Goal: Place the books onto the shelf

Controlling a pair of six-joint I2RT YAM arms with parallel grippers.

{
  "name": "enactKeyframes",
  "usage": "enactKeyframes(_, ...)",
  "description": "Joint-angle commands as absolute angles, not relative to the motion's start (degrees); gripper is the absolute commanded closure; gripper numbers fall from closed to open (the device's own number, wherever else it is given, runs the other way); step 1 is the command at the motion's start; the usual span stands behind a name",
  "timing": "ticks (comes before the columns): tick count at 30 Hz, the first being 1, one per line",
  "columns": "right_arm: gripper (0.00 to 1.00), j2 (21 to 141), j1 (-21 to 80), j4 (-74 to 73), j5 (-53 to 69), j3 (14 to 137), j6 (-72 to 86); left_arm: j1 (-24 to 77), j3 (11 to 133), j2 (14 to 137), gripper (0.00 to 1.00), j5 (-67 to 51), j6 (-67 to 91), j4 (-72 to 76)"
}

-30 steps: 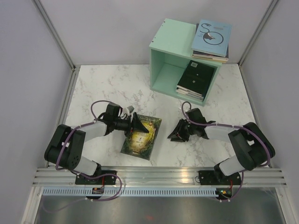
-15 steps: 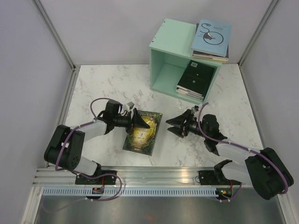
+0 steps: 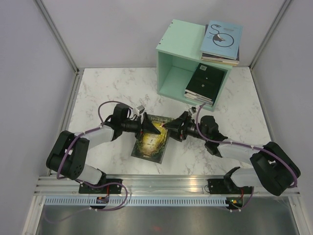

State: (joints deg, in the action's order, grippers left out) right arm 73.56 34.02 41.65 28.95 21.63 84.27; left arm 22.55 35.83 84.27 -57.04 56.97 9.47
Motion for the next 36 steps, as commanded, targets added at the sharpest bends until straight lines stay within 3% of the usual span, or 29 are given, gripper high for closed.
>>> enactKeyframes(1, 0.27, 76.11, 35.85, 44.83, 26.72, 26.27, 82.97, 24.60, 38.41, 83.06, 0.53, -59.94, 59.85, 12.83)
enactKeyframes(2, 0.28, 77.16, 36.29, 44.39, 26.46, 27.32, 82.71, 25.13, 38.50, 83.06, 0.53, -59.68, 60.03, 12.83)
enactKeyframes(5, 0.43, 78.13, 37.35, 42.37, 25.23, 28.39, 81.56, 26.98, 38.85, 82.88, 0.53, -59.50, 60.29, 12.83)
enactKeyframes(6, 0.67, 78.13, 37.35, 41.32, 24.62, 28.30, 81.39, 27.24, 38.85, 82.62, 0.52, -59.24, 60.38, 12.83)
enactKeyframes(9, 0.95, 77.43, 37.44, 37.01, 23.56, 28.30, 79.72, 27.51, 38.32, 81.57, 0.44, -59.15, 60.73, 12.75)
enactKeyframes(10, 1.00, 77.17, 37.27, 35.09, 23.55, 28.30, 78.67, 27.51, 38.06, 81.04, 0.40, -59.24, 60.38, 11.87)
enactKeyframes(15, 1.00, 70.85, 36.39, 27.88, 20.83, 28.30, 75.24, 27.42, 39.20, 78.75, 0.09, -56.87, 53.55, 2.04)
enactKeyframes(19, 1.00, 64.52, 32.97, 18.57, 21.35, 28.74, 71.99, 25.76, 39.90, 77.52, 0.05, -55.72, 51.33, -2.99)
enactKeyframes(26, 1.00, 55.38, 29.53, 12.57, 22.50, 26.90, 71.01, 25.05, 42.10, 78.66, 0.05, -55.46, 51.59, -3.51)
enactKeyframes(31, 1.00, 54.32, 29.44, 14.41, 22.76, 26.46, 73.12, 25.75, 42.45, 78.92, 0.11, -56.60, 53.70, -0.45)
enactKeyframes(36, 1.00, 54.76, 29.36, 16.35, 23.82, 27.86, 74.00, 26.98, 41.49, 78.75, 0.36, -57.39, 55.89, 2.98)
